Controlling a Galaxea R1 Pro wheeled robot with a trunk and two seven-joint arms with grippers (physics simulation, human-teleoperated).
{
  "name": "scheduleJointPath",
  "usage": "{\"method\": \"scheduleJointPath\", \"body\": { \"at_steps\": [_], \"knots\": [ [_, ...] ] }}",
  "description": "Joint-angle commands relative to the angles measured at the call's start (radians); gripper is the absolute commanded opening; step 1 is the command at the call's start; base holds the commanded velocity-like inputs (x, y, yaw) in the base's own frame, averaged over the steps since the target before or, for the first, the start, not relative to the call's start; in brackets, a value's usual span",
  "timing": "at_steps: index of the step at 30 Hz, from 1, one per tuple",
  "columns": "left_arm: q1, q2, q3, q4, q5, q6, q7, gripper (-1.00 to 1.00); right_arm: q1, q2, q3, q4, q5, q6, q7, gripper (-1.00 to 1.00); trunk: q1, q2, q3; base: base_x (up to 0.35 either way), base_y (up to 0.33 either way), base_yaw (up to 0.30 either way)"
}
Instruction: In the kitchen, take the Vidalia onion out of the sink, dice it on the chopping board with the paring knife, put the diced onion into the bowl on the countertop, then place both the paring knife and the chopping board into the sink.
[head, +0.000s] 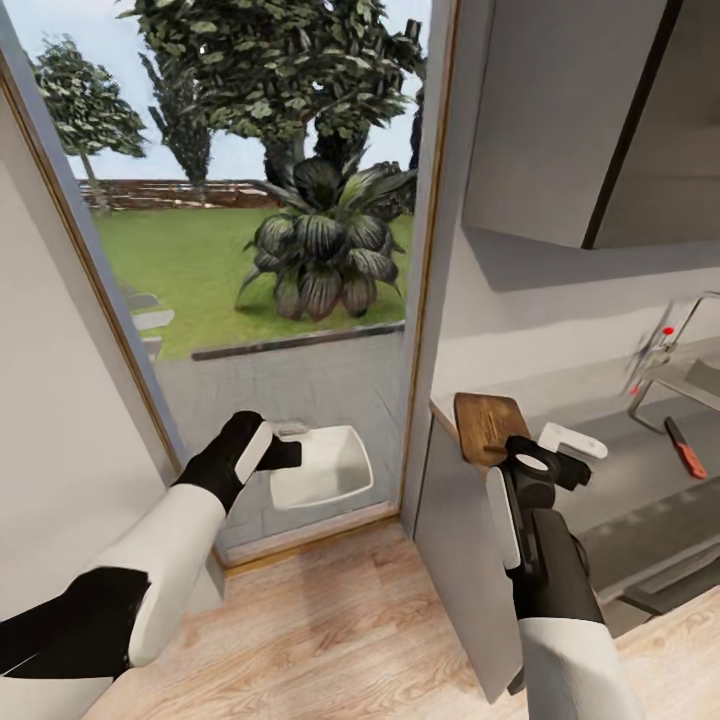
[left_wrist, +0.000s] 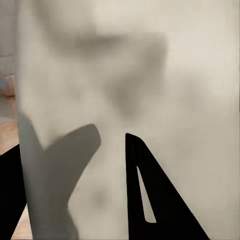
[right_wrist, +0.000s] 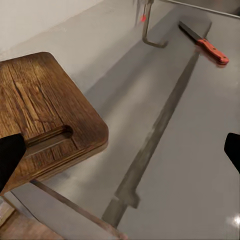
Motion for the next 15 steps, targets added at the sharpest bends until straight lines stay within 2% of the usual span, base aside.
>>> {"method": "scheduleJointPath", "body": {
  "at_steps": [1, 6, 7, 8, 9, 11, 15],
  "knots": [
    [-0.001, 0.000, -0.004, 0.017, 0.012, 0.002, 0.009, -1.00, -0.001, 0.001, -0.001, -0.001, -0.003, 0.005, -0.004, 1.00, 0.001, -0.002, -0.002, 0.060, 0.042, 0.000],
    [-0.001, -0.001, -0.004, 0.086, 0.012, -0.009, 0.007, -1.00, -0.001, 0.001, -0.001, -0.001, -0.003, 0.005, -0.003, 1.00, 0.001, -0.002, -0.002, 0.026, 0.018, 0.000],
    [0.000, -0.011, -0.006, 0.170, 0.012, -0.110, 0.007, -1.00, -0.001, 0.001, -0.002, -0.001, -0.003, 0.005, -0.002, 1.00, 0.001, -0.002, -0.002, 0.003, 0.002, 0.000],
    [0.000, -0.017, -0.006, 0.212, 0.011, -0.161, 0.006, -1.00, -0.001, 0.001, -0.002, -0.001, -0.003, 0.005, -0.002, 1.00, 0.001, -0.002, -0.002, 0.002, 0.001, 0.000],
    [0.000, -0.019, -0.007, 0.234, 0.011, -0.186, 0.004, -1.00, -0.001, 0.001, -0.002, -0.001, -0.003, 0.005, -0.002, 1.00, 0.001, -0.002, -0.002, 0.001, 0.001, 0.000],
    [0.000, -0.025, -0.008, 0.325, 0.010, -0.285, -0.013, -1.00, -0.001, 0.001, -0.002, -0.001, -0.003, 0.005, -0.002, 1.00, 0.001, -0.002, -0.002, 0.000, 0.000, 0.000],
    [0.000, -0.031, -0.008, 0.479, 0.007, -0.445, -0.081, -1.00, -0.001, 0.001, -0.002, -0.001, -0.003, 0.005, -0.001, 1.00, 0.001, -0.002, -0.002, 0.000, 0.000, 0.000]
  ]
}}
